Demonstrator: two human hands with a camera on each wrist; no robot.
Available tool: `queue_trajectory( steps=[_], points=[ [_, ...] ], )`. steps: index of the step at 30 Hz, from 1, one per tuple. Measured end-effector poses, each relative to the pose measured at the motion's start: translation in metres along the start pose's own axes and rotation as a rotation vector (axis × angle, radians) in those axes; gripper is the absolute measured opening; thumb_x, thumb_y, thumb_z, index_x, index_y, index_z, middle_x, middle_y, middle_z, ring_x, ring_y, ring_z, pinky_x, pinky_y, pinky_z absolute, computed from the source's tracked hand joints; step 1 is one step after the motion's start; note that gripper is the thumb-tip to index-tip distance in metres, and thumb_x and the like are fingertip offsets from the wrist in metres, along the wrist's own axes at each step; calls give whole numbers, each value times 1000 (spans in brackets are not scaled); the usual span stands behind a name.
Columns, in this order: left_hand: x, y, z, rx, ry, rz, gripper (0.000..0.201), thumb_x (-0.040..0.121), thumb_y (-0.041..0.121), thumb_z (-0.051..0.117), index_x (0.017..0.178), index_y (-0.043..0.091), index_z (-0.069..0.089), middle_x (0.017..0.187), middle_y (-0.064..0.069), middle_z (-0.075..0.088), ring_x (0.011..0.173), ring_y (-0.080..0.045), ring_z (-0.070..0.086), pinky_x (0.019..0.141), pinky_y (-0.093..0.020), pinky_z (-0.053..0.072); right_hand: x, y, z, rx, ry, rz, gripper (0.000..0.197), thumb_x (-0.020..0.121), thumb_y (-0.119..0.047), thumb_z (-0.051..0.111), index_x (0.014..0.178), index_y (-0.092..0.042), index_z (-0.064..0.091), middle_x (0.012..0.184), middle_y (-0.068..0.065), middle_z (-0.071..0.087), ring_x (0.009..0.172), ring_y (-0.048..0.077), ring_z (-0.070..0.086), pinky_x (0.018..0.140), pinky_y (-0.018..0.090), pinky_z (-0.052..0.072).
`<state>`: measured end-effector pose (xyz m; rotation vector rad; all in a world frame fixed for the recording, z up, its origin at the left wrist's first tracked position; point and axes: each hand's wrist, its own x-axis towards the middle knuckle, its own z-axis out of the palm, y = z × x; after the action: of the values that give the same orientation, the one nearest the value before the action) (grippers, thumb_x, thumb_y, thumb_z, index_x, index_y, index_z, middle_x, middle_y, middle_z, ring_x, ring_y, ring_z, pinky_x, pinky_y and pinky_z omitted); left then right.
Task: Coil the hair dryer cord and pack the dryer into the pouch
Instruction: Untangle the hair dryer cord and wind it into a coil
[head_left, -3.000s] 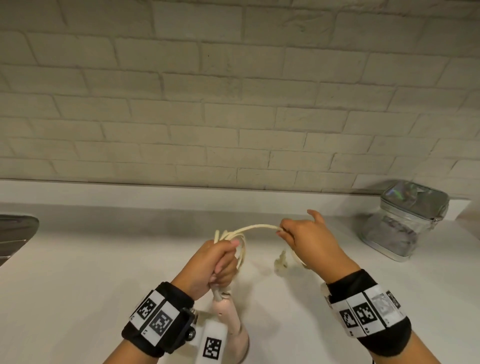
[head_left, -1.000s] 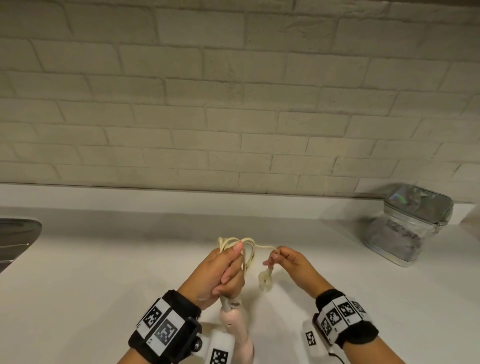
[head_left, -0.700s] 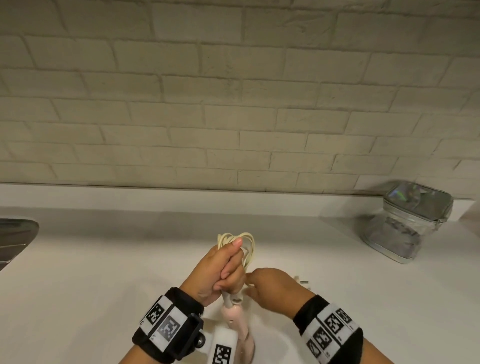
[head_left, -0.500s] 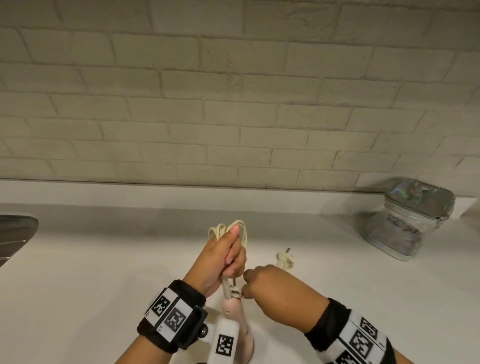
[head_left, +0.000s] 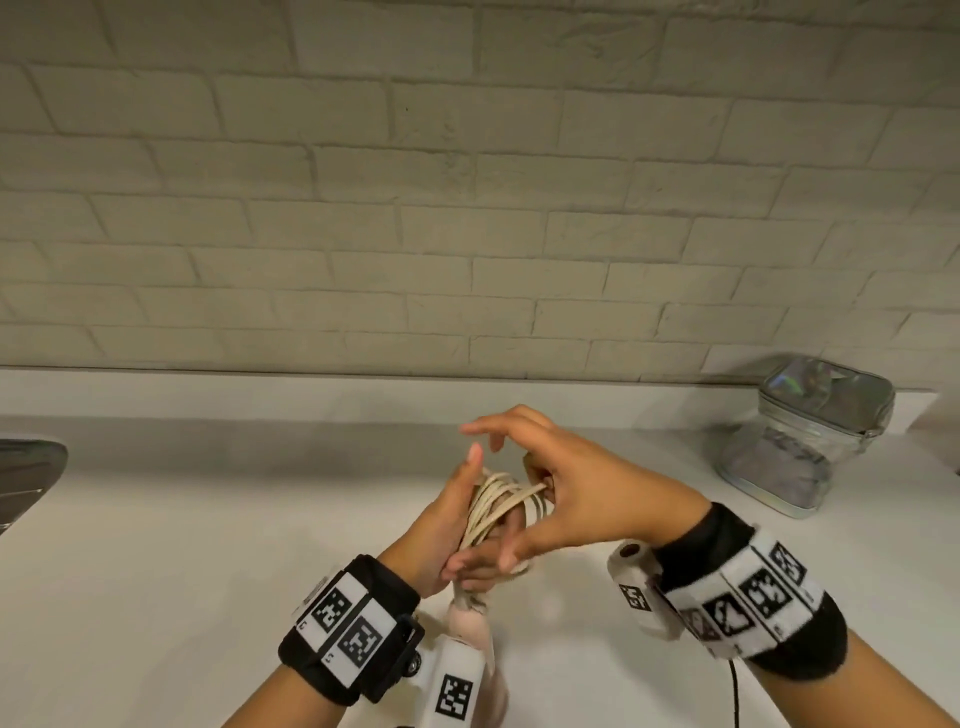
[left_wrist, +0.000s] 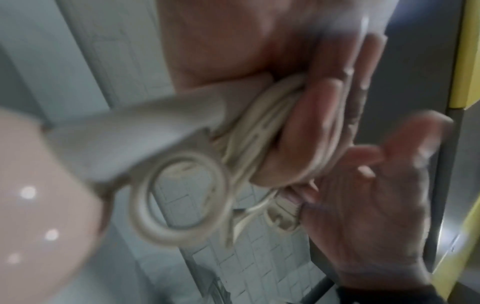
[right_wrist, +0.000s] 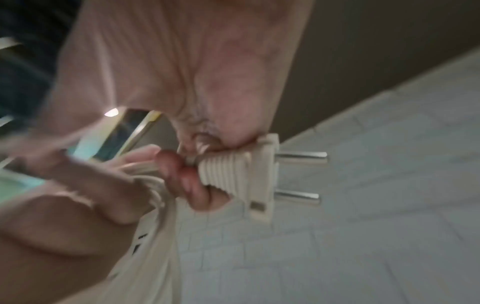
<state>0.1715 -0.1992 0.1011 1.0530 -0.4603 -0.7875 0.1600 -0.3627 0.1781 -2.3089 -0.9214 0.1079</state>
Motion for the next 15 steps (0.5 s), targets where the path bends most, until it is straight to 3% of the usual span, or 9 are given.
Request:
queue_trajectory(
  steps=[2, 3, 5, 6, 7, 10, 12, 15],
  points=[
    [3, 3, 5, -16, -143, -27, 67, 70, 74, 49, 51, 10, 53, 26, 11, 38, 20, 0, 27, 32, -8, 24, 6, 7, 0, -27, -162, 33, 109, 49, -31, 89, 138, -36, 28, 123, -8, 41, 96, -6, 47, 75, 10, 39],
    [4, 2, 4, -17, -204, -46, 63, 71, 71, 51, 48, 13, 52, 26, 11, 37, 20, 0, 26, 32, -7, 24, 9, 8, 3, -96, -230, 44, 103, 48, -31, 89, 134, -36, 33, 121, -9, 44, 100, -2, 49, 79, 13, 42],
    [1, 4, 0, 15, -245, -54, 59, 72, 67, 55, 44, 16, 47, 25, 8, 31, 20, -3, 22, 33, -6, 24, 14, 9, 11, -185, -261, 97, 57, 55, -25, 86, 102, -32, 54, 100, -9, 56, 87, 8, 54, 71, 20, 44],
    [-1, 4, 0, 44, -217, -40, 59, 71, 66, 58, 43, 16, 45, 25, 8, 29, 20, -3, 21, 33, -7, 24, 15, 10, 14, -200, -236, 129, 36, 61, -21, 82, 81, -31, 54, 84, -8, 57, 76, 11, 54, 64, 23, 42],
    [-2, 3, 0, 79, -142, -7, 58, 69, 64, 62, 42, 15, 45, 25, 9, 30, 21, -3, 21, 33, -9, 24, 16, 11, 16, -213, -204, 164, 30, 66, -18, 78, 69, -30, 51, 71, -7, 57, 67, 13, 53, 59, 25, 41],
    [-3, 5, -4, 314, 140, 119, 41, 59, 54, 75, 50, 17, 58, 32, 10, 43, 27, -4, 33, 38, -21, 26, 13, 16, 20, -138, -99, 281, 8, 77, -14, 65, 71, -11, 60, 64, 7, 62, 50, 18, 53, 43, 24, 41],
    [-7, 2, -10, 421, 255, 183, 22, 54, 37, 80, 62, 21, 66, 47, 8, 58, 43, -5, 51, 47, -18, 39, 9, 22, 25, -65, 31, 369, 13, 80, -10, 54, 71, -2, 60, 57, 6, 59, 41, 21, 52, 34, 22, 39],
    [-12, -14, -14, 459, 326, 226, 23, 60, 19, 78, 77, 20, 62, 67, 7, 64, 72, -13, 63, 68, -24, 51, 6, 33, 36, 91, 190, 518, 21, 80, -6, 49, 59, -7, 54, 53, 8, 58, 36, 23, 50, 38, 28, 40]
  ],
)
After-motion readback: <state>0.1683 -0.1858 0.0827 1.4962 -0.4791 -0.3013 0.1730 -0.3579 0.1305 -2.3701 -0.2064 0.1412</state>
